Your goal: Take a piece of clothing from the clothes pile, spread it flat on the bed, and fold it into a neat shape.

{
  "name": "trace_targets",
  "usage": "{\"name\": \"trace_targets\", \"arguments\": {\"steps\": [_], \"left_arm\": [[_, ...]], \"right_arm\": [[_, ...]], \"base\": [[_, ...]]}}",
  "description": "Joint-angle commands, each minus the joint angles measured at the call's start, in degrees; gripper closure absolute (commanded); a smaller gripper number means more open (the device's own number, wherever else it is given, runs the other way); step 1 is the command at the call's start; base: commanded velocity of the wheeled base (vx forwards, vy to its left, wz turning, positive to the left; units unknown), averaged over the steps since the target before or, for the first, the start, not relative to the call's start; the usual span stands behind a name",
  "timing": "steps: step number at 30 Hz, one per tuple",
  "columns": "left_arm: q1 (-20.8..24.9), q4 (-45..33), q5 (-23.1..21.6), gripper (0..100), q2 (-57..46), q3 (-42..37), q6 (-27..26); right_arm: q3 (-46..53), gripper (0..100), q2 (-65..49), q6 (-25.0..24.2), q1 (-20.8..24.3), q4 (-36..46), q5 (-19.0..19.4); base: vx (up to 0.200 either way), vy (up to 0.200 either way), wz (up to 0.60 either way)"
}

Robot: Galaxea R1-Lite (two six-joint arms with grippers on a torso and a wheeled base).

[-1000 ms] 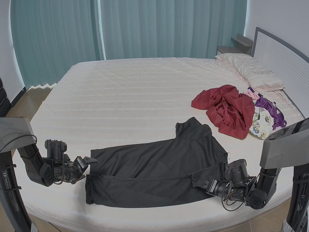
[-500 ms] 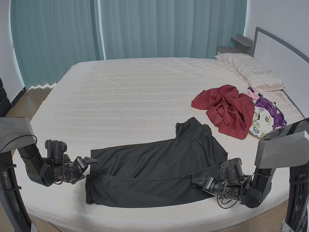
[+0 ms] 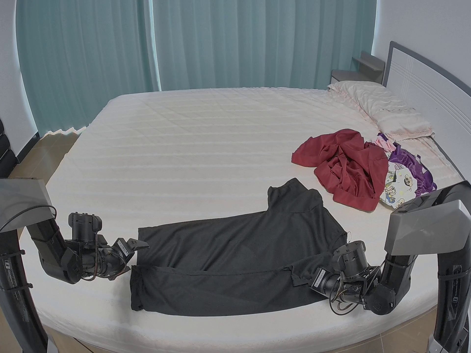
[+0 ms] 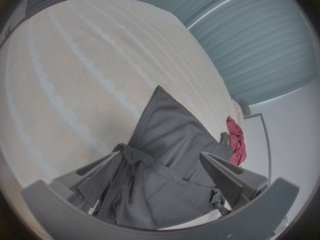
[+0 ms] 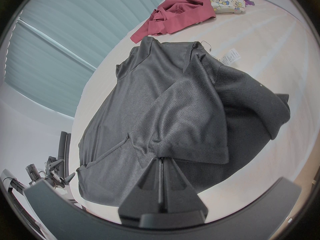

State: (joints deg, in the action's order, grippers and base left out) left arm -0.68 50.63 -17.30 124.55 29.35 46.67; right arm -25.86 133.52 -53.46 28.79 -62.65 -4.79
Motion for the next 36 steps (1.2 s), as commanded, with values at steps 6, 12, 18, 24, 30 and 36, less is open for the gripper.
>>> {"name": "trace_targets", "arguments": {"steps": [6,12,18,24,30,36], "left_arm": [[0.0,0.1,0.0,0,0.2,0.1,0.0],[0.0,0.1,0.0,0,0.3,0.1,0.0],[0.0,0.1,0.0,0,0.3,0.1,0.0],[0.0,0.1,0.0,0,0.3,0.1,0.0],[0.0,0.1,0.0,0,0.3,0.1,0.0],[0.0,0.1,0.0,0,0.3,0.1,0.0]], "right_arm": [[0.5,100,-2.1,0.5,0.3,2.2,-3.8],[0.6,100,-9.0,2.4,0.3,9.4,-3.6],[0.5,100,-11.4,2.9,0.4,14.2,-1.8],[0.6,100,-10.7,4.8,0.5,15.8,-1.7],[1.2,0,-9.2,6.0,0.6,16.4,-1.5],[2.3,0,-9.4,8.3,0.6,16.0,-1.5]], "base": [[0.000,0.000,0.00],[0.000,0.000,0.00],[0.000,0.000,0.00],[0.000,0.000,0.00],[0.000,0.000,0.00],[0.000,0.000,0.00]]}}
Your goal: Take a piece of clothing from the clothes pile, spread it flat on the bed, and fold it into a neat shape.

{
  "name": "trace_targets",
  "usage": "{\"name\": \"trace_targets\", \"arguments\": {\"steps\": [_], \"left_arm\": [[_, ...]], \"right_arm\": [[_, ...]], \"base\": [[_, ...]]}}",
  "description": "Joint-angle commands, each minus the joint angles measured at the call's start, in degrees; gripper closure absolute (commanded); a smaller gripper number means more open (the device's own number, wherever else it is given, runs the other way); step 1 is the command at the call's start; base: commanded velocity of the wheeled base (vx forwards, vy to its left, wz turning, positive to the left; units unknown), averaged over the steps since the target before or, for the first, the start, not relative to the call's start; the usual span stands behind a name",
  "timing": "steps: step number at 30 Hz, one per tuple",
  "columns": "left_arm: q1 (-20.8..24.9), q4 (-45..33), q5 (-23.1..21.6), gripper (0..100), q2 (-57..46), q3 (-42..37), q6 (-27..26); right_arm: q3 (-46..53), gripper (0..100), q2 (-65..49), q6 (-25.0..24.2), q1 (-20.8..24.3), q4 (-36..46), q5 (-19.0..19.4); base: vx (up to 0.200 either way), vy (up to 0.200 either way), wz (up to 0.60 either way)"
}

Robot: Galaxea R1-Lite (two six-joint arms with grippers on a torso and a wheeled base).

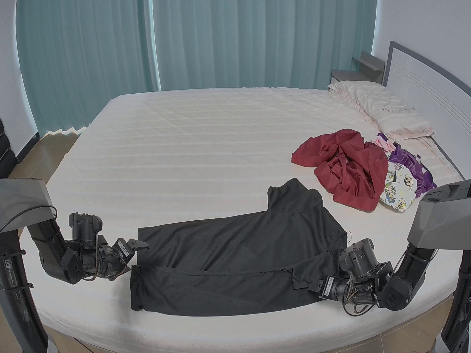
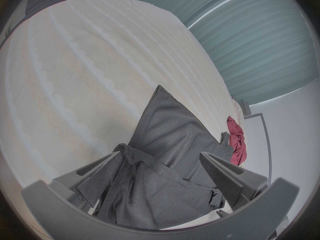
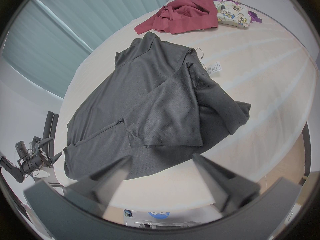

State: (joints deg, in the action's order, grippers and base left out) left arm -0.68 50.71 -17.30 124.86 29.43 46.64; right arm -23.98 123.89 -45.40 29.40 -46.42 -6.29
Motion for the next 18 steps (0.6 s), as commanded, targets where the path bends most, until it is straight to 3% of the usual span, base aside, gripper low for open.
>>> {"name": "trace_targets", "arguments": {"steps": [1,18], "left_arm": [[0.0,0.0,0.0,0,0.0,0.0,0.0],[0.1,0.0,0.1,0,0.0,-0.2,-0.1]], "right_arm": [[0.2,0,0.1,0.2,-0.2,-0.6,-0.1],[-7.1,0,4.8,-3.1,-9.9,-8.6,2.4]], "base": [[0.000,0.000,0.00],[0.000,0.000,0.00]]}}
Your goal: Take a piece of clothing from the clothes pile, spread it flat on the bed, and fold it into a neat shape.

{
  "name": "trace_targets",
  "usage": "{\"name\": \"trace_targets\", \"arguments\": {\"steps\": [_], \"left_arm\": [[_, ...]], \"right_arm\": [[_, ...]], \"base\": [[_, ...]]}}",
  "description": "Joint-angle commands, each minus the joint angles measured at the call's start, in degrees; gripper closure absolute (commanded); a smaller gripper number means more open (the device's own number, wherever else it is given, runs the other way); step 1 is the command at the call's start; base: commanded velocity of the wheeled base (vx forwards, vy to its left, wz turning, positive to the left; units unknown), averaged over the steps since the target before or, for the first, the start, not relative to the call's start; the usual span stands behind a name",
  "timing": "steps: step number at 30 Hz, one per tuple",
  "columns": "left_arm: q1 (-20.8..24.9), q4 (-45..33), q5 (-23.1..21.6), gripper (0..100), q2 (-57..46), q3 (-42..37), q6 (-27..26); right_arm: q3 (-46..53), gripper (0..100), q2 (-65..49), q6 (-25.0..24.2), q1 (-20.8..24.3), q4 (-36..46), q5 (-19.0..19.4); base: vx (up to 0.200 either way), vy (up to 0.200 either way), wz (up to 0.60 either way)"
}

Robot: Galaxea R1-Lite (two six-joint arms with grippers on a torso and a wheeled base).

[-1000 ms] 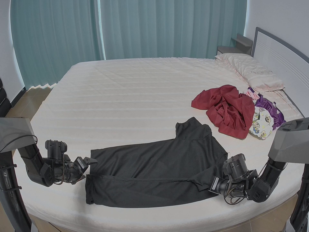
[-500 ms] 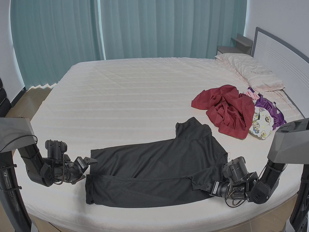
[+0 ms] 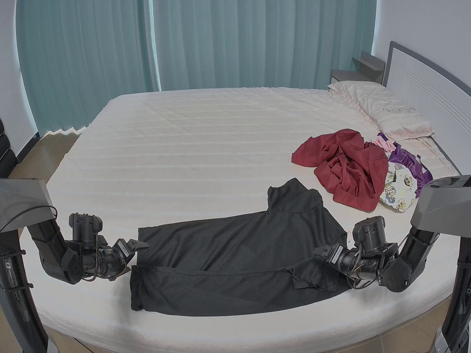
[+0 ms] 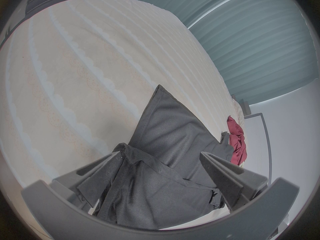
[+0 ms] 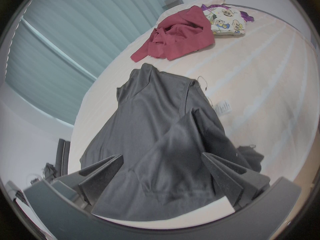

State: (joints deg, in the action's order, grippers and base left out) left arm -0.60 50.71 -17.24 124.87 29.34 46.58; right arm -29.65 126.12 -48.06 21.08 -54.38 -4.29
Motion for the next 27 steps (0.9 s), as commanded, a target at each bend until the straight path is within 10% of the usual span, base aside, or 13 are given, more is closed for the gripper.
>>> {"name": "trace_targets", "arguments": {"steps": [1,27], "left_arm": [[0.0,0.0,0.0,0,0.0,-0.1,0.0],[-0.7,0.2,-0.2,0,-0.8,-0.6,-3.0]], "right_arm": [[-2.4,0,4.6,-0.5,-2.4,-1.8,0.6],[-1.5,0,2.2,-0.5,-6.2,-10.7,1.2]], "base": [[0.000,0.000,0.00],[0.000,0.000,0.00]]}}
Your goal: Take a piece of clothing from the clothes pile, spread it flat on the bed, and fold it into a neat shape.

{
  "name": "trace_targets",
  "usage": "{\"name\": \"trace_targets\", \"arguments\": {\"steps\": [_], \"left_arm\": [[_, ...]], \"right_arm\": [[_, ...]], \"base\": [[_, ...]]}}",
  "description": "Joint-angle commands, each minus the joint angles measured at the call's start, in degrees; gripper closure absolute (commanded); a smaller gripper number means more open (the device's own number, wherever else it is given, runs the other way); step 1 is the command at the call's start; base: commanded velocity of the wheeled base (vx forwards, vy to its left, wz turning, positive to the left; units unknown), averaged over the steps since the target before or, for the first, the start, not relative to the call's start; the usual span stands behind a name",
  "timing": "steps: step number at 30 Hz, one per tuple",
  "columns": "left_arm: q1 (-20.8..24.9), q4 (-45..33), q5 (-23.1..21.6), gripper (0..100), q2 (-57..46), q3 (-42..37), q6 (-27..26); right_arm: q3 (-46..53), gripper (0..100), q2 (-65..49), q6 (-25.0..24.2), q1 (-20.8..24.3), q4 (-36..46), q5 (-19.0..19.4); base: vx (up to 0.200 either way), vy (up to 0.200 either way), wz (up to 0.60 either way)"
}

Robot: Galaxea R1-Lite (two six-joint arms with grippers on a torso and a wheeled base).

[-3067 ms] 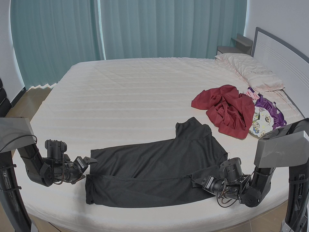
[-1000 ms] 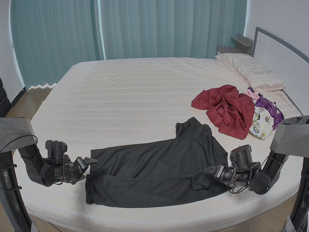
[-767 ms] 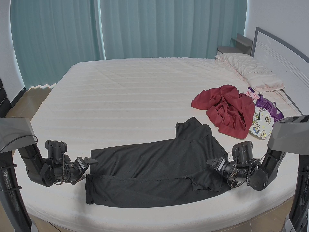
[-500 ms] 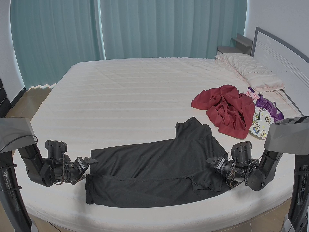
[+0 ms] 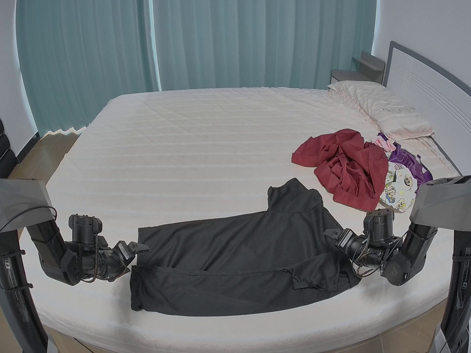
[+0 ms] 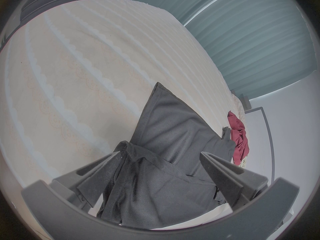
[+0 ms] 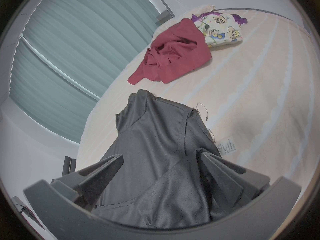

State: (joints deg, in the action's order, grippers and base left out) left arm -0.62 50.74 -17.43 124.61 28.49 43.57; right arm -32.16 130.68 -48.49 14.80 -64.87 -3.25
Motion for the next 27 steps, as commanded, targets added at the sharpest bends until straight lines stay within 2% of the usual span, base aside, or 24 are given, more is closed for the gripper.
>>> {"name": "trace_targets", "arguments": {"steps": [1,5,8,14,27], "left_arm": [[-0.8,0.2,0.0,0,-0.6,0.2,0.0],[-0.8,3.0,0.9,0,-0.1,-0.7,-0.1],[-0.8,5.2,1.0,0,0.0,-1.8,-0.2],[-0.8,8.9,1.0,0,1.6,-2.9,-0.2],[-0.8,9.5,1.1,0,2.4,-3.1,-0.2]], "right_arm": [[1.0,0,-2.3,0.0,0.0,-0.2,0.3],[1.0,0,-1.7,0.0,-0.1,-0.2,0.4],[1.1,0,-2.0,0.0,0.0,-0.2,0.4],[1.4,0,-1.8,0.1,0.0,-0.3,0.4],[1.5,0,-1.8,0.2,0.2,-0.2,0.4]], "base": [[0.000,0.000,0.00],[0.000,0.000,0.00],[0.200,0.000,0.00],[0.000,0.000,0.00],[0.000,0.000,0.00]]}}
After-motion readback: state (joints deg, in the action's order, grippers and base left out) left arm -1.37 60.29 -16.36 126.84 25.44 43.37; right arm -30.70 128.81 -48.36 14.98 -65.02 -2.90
